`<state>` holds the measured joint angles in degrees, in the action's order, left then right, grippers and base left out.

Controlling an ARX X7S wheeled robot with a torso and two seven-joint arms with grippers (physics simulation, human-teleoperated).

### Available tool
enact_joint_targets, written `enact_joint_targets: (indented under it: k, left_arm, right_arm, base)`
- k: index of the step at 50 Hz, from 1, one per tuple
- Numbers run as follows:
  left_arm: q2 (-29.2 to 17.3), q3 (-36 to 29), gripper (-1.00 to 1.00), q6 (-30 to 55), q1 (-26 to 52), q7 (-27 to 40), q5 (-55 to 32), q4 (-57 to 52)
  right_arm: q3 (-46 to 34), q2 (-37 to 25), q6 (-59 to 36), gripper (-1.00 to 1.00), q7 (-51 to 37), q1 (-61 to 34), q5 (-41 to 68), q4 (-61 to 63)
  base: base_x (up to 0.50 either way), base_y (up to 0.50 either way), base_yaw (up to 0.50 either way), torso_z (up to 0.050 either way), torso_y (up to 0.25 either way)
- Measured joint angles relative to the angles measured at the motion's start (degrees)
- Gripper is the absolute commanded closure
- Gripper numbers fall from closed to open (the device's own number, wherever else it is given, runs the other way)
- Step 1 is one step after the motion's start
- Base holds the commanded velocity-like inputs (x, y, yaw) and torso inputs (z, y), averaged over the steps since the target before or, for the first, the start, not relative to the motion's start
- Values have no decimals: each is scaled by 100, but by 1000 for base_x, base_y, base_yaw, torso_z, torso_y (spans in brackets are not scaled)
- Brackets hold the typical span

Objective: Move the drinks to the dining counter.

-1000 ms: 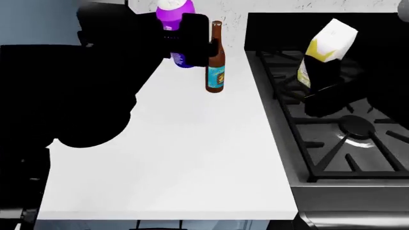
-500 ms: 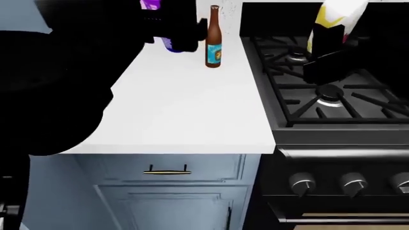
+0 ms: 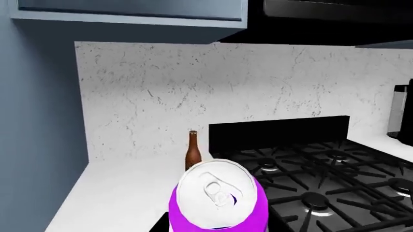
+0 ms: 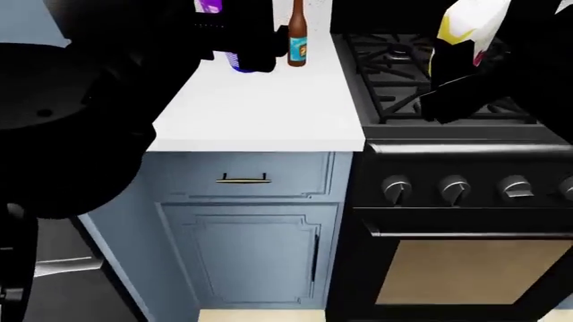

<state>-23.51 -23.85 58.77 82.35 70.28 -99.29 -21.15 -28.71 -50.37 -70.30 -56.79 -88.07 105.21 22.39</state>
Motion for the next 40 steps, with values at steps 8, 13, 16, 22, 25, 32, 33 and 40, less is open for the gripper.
enact_joint_targets:
  k: [8, 13, 16, 22, 25, 32, 33, 40]
  left_arm:
    - [-13, -16, 100, -17, 14, -5, -15, -13]
    - [-22, -25, 100, -29, 20, -12, -18, -22]
    - [-28, -31, 100, -36, 23, -14, -21, -28]
    - [-37, -44, 100, -51, 23, -16, -26, -43]
    - [-40, -50, 100, -60, 21, -19, -28, -49]
    - [-46, -68, 100, -78, 16, -25, -35, -60]
    - [-46, -71, 100, -80, 16, -25, -36, -61]
    - [-52, -93, 100, -95, 18, -33, -37, -55]
  right_arm:
    - [-72, 13, -31, 100, -33, -35, -20, -32]
    - [-110, 21, -44, 100, -43, -52, -40, -45]
    - [-128, 24, -45, 100, -55, -58, -47, -51]
    - [-156, 27, -37, 100, -69, -59, -55, -55]
    - [-169, 30, -31, 100, -72, -56, -56, -55]
    - [-188, 36, -3, 100, -83, -53, -60, -61]
    - [-189, 37, 3, 100, -85, -52, -61, -62]
    - [-179, 44, 61, 100, -81, -42, -86, -65]
  base:
    - [-500, 0, 0, 0, 0]
    - [-500, 0, 0, 2, 0]
    - [-500, 0, 0, 0, 0]
    - [-500, 0, 0, 0, 0]
    - [-500, 0, 0, 0, 0]
    - [-500, 0, 0, 1, 0]
    - [-500, 0, 0, 0, 0]
    - [-500, 0, 0, 0, 0]
